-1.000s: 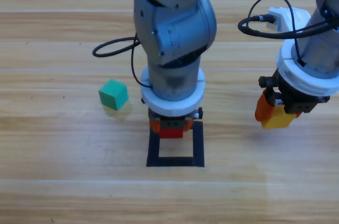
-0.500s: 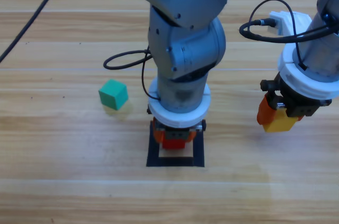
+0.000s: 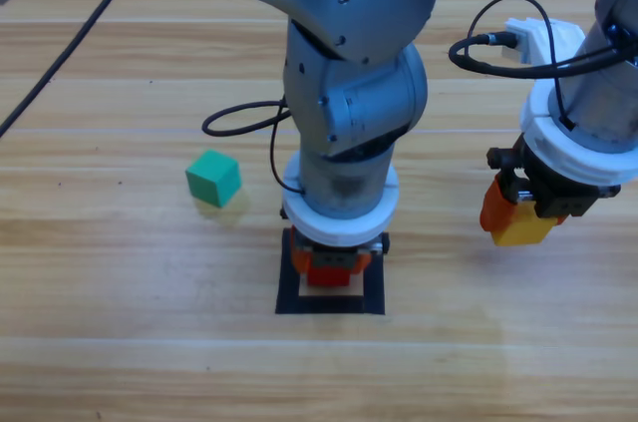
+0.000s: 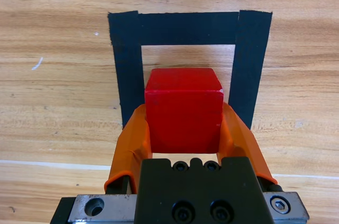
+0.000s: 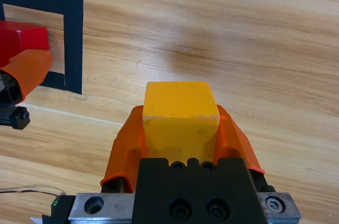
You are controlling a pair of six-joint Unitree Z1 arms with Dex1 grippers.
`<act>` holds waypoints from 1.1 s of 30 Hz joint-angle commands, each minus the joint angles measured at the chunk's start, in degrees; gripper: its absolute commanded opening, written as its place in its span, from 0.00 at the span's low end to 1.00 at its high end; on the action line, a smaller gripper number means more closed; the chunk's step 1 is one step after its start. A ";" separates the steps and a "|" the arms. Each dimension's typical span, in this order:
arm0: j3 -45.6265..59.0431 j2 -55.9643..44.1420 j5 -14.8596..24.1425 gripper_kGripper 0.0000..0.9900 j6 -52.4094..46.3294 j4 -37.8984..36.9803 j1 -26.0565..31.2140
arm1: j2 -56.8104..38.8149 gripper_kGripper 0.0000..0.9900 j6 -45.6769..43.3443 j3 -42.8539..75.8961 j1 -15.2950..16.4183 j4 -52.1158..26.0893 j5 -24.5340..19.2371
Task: Stack the blocks in the rectangular block: red at the bottom, yellow in the middle, green on top
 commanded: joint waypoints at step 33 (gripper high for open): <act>1.96 -2.01 -0.08 1.00 -1.49 -1.87 -1.89 | 0.99 0.15 0.97 1.43 -0.30 -1.27 -0.94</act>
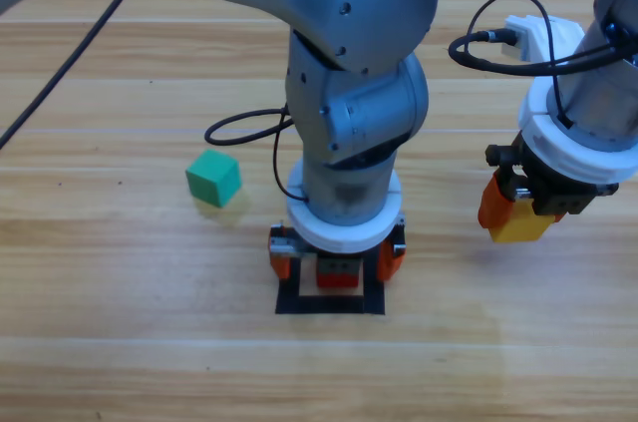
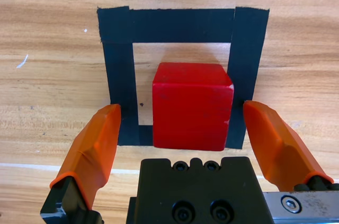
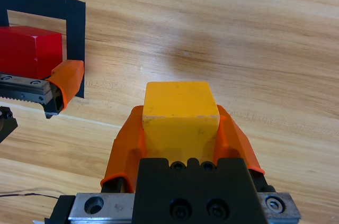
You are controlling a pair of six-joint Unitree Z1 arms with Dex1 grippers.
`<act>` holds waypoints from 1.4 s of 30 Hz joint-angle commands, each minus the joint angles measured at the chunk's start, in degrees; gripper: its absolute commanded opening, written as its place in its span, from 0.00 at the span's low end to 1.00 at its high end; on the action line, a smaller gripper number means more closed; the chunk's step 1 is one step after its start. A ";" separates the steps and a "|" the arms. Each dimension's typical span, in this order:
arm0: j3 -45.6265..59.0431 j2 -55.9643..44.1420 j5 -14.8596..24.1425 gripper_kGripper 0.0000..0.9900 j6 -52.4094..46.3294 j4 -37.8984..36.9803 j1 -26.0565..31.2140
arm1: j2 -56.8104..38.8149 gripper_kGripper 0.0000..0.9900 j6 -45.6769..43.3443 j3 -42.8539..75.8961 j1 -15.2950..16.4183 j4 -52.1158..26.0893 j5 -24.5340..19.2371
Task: Stack the blocks in the rectangular block: red at the bottom, yellow in the middle, green on top
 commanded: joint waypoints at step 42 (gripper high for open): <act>34.74 -58.86 11.67 0.94 30.91 -5.78 2.71 | 21.29 0.15 18.53 -29.43 15.61 14.18 -6.21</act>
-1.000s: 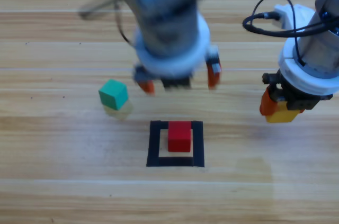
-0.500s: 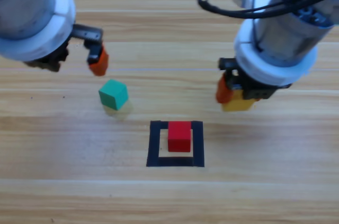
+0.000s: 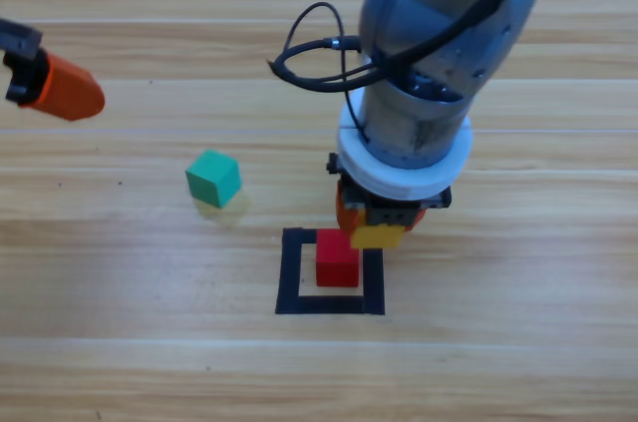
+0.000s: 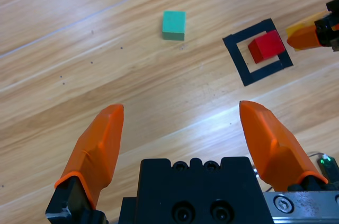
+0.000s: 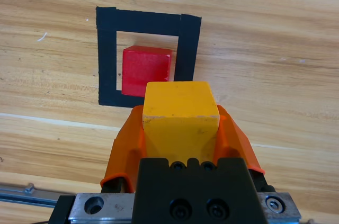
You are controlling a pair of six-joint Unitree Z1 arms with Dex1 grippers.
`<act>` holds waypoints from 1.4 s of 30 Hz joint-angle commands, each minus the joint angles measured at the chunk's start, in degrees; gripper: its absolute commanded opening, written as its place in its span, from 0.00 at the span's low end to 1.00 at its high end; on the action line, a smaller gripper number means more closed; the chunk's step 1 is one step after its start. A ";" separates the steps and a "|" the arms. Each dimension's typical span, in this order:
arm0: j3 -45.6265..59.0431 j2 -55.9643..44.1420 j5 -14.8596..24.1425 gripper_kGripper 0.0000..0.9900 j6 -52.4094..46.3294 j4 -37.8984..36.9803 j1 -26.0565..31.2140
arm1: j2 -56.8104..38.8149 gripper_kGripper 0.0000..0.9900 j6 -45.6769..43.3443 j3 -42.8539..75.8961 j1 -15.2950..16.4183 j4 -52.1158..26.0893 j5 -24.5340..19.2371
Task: Stack the blocks in the rectangular block: red at the bottom, yellow in the middle, green on top
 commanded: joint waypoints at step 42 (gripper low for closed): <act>8.45 -1.47 -3.11 0.94 -2.96 -5.18 2.39 | 12.20 0.15 2.48 -10.09 1.46 5.29 2.49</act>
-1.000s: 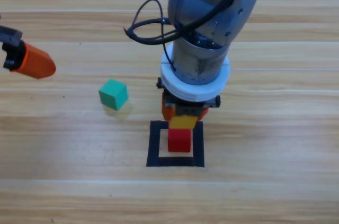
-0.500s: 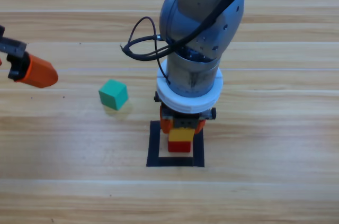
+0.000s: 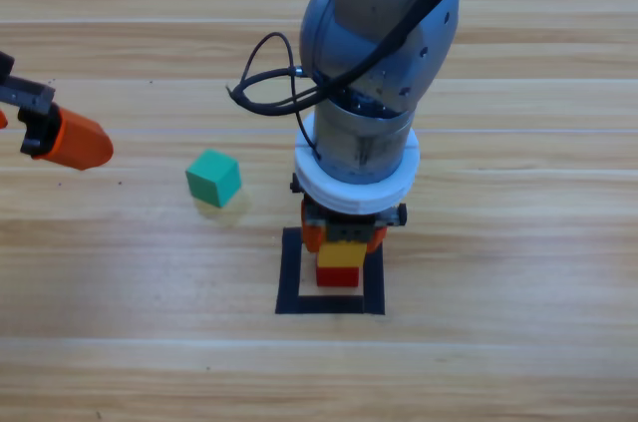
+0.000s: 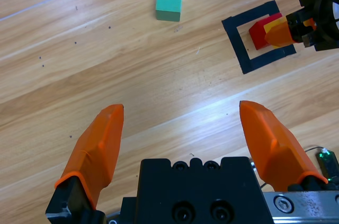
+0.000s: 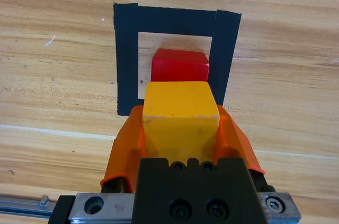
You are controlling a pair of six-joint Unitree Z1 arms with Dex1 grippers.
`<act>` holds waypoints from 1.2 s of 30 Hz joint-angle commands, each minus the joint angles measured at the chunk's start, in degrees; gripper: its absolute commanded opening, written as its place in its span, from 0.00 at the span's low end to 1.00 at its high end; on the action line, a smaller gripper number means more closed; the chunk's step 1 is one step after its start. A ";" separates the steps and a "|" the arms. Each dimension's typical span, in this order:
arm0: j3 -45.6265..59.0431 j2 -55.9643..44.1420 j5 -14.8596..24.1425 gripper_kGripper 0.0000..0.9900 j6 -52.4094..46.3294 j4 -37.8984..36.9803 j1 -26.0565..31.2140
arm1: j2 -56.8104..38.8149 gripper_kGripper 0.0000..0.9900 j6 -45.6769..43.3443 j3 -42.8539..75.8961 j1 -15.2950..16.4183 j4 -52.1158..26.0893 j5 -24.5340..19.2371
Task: Stack the blocks in the rectangular block: red at the bottom, yellow in the middle, green on top
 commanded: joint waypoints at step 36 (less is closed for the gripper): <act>2.00 -1.17 0.17 0.94 0.01 -1.54 1.63 | 0.48 0.16 -2.10 -0.27 1.17 0.62 -1.67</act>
